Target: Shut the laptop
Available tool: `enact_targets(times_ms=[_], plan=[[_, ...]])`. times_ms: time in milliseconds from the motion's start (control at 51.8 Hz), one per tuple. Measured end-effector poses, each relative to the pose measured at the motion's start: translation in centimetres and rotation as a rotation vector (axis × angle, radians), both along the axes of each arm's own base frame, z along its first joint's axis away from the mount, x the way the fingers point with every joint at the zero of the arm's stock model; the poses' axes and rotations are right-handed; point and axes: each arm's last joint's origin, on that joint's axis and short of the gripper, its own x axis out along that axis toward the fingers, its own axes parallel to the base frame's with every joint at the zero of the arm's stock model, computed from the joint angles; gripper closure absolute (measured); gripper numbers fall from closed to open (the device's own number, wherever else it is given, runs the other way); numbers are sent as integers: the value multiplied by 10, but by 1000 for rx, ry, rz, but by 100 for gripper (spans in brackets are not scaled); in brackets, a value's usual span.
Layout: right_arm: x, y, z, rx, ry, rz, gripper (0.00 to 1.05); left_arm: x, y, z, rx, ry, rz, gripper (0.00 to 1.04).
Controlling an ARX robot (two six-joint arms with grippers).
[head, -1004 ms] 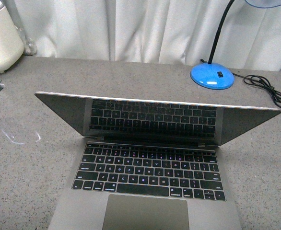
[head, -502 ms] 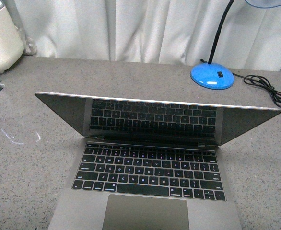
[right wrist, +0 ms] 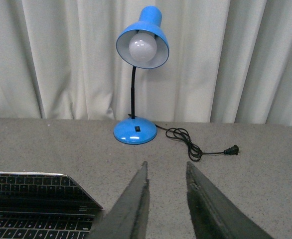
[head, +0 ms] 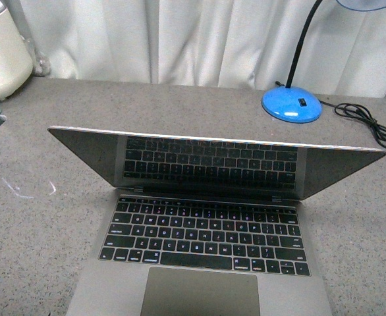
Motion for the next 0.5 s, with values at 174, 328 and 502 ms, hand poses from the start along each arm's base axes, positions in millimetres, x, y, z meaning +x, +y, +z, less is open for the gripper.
enact_targets(times_ms=[174, 328, 502], plan=[[-1, -6, 10, -141, -109, 52, 103, -4, -2, 18, -191, -268, 201, 101], [2, -14, 13, -201, -110, 13, 103, -2, -12, 20, -170, -263, 141, 101], [13, -19, 17, -219, -43, 32, 103, 10, -20, 26, -99, -240, 89, 101]])
